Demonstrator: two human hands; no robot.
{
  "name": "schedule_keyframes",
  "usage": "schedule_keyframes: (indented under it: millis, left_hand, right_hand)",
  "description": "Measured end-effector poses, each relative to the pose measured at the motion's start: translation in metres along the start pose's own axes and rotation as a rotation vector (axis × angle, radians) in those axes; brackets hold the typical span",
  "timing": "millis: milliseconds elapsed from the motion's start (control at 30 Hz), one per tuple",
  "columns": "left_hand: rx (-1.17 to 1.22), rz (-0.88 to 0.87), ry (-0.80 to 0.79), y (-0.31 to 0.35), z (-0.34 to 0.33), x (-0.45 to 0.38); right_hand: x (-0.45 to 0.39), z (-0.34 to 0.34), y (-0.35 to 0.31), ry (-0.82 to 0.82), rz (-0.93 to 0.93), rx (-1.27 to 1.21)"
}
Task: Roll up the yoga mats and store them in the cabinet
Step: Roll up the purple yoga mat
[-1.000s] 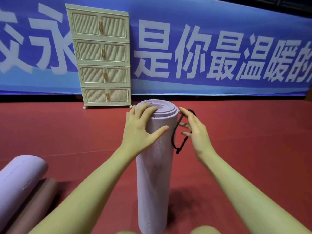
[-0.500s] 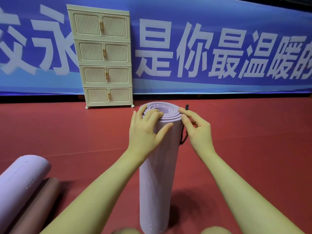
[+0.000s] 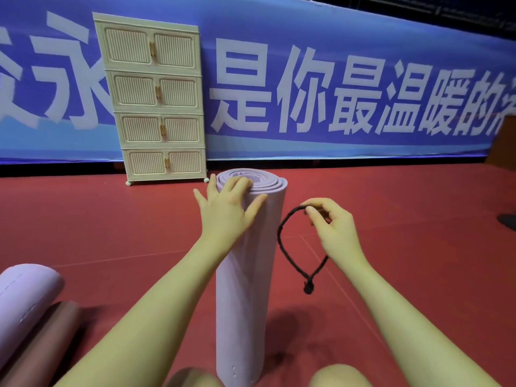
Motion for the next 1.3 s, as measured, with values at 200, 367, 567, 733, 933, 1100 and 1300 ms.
schedule_keyframes:
  millis: [200, 367, 567, 733, 933, 1100, 1300]
  left_hand:
    - [0.372, 0.078, -0.107, 0.013, 0.008, 0.002]
    - [0.437, -0.023, -0.144, 0.023, 0.016, 0.011]
    - [0.431, -0.114, -0.021, 0.027, 0.01, 0.02]
    - [0.54, -0.053, 0.047, 0.012, 0.009, 0.01]
    - [0.504, 0.141, 0.158, 0.004, 0.002, -0.001]
    - [0.508, 0.218, 0.12, -0.011, 0.002, -0.005]
    - [0.549, 0.246, 0.071, -0.025, 0.008, -0.004]
  right_hand:
    - [-0.01, -0.003, -0.023, 0.003, 0.026, -0.153]
    - [-0.023, -0.018, -0.036, 0.069, 0.027, -0.225]
    - [-0.02, -0.03, -0.027, 0.101, -0.009, -0.164]
    - [-0.013, -0.035, -0.017, 0.201, -0.075, -0.173]
    - [-0.013, -0.036, -0.007, 0.155, -0.117, -0.384]
    - [-0.009, -0.044, 0.007, 0.054, -0.16, -0.542]
    - [-0.003, -0.048, 0.005, 0.078, -0.035, -0.366]
Point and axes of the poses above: each hand's wrist, its own x-axis away from the middle knuckle, its own z-axis out of the back of the hand, y = z × x, the point moved 2 cm from there along -x, towards the middle knuckle, and after that the axes turned 3 degrees about y, right-handed, at the moved point
